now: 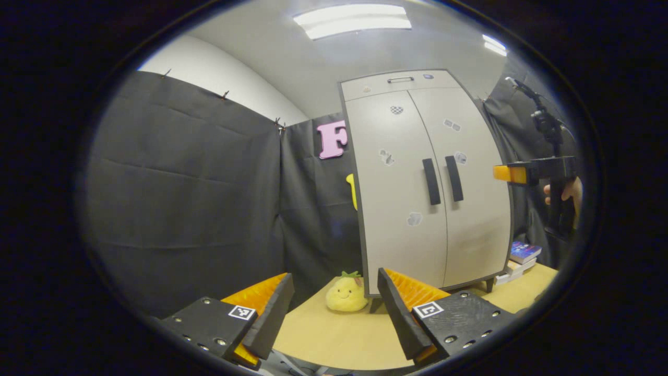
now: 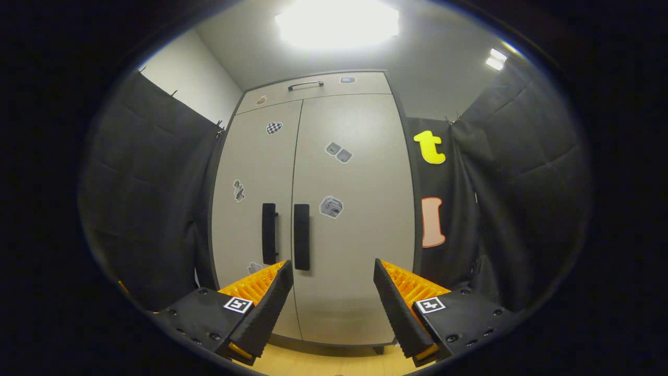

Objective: Open the right door of the double-door shoe cabinet with the right hand, and open the left door with the left hand.

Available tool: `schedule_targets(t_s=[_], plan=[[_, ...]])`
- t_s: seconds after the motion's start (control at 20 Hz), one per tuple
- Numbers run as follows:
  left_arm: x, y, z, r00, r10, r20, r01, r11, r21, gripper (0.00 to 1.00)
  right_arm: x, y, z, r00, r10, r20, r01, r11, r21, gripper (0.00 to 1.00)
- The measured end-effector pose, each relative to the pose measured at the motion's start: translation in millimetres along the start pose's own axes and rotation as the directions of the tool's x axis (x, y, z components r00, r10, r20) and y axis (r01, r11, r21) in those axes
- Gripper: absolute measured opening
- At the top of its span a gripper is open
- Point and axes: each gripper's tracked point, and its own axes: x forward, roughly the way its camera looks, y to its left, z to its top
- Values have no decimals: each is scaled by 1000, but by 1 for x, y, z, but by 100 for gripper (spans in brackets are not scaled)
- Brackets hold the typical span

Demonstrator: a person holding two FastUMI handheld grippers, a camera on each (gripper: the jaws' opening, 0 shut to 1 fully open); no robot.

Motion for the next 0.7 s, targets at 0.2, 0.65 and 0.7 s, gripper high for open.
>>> schedule_targets(t_s=[0.2, 0.65, 0.7], plan=[[-7, 18, -5, 999, 39, -10, -39, 999, 0, 93, 26, 15, 6, 1000, 14, 8, -14, 999, 35, 97], [-16, 47, -21, 994, 97, -47, -98, 995, -9, 93, 90, 40, 13, 1000, 23, -15, -23, 1000, 6, 96], [-16, 49, -23, 994, 103, -49, -103, 995, -9, 93, 97, 43, 12, 1000, 25, -20, -24, 1000, 9, 96]])
